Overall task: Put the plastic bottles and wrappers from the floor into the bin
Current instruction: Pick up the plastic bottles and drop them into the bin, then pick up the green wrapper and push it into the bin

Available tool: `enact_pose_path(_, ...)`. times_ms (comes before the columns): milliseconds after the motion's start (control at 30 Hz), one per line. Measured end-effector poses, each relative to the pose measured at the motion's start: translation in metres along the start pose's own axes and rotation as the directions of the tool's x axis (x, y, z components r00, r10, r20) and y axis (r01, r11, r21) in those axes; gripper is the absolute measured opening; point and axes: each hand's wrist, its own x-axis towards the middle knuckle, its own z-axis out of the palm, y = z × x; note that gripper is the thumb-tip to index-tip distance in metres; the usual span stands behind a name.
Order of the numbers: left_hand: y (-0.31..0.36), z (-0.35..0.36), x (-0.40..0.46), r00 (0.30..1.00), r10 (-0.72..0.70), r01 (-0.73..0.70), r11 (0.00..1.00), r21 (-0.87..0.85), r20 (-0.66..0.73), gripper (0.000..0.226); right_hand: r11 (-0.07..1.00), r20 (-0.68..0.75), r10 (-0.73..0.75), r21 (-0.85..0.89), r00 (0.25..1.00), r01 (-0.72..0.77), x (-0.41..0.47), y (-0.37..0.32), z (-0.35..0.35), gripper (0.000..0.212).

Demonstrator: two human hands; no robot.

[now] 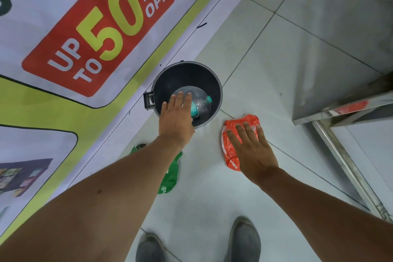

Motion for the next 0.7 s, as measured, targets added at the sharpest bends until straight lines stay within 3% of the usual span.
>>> enact_pose_path(200, -0.029, 0.012, -0.064, 0.993, 0.039, -0.042, 0.999, -0.030, -0.112, 0.074, 1.000, -0.010, 0.000, 0.028, 1.000, 0.001, -0.010, -0.012, 0.003, 0.071)
enact_pose_path(500, -0.109, 0.095, -0.160, 0.982, -0.099, 0.090, 0.994, 0.062, 0.163, 0.080, 0.998, 0.027, -0.048, 0.032, 0.998, 0.047, -0.010, -0.072, 0.063, 0.075)
enact_pose_path(700, -0.151, 0.136, -0.168, 0.975, -0.083, 0.067, 0.994, 0.085, 0.206, 0.088, 0.987, 0.060, -0.146, 0.084, 0.987, 0.140, 0.008, -0.130, 0.110, 0.081)
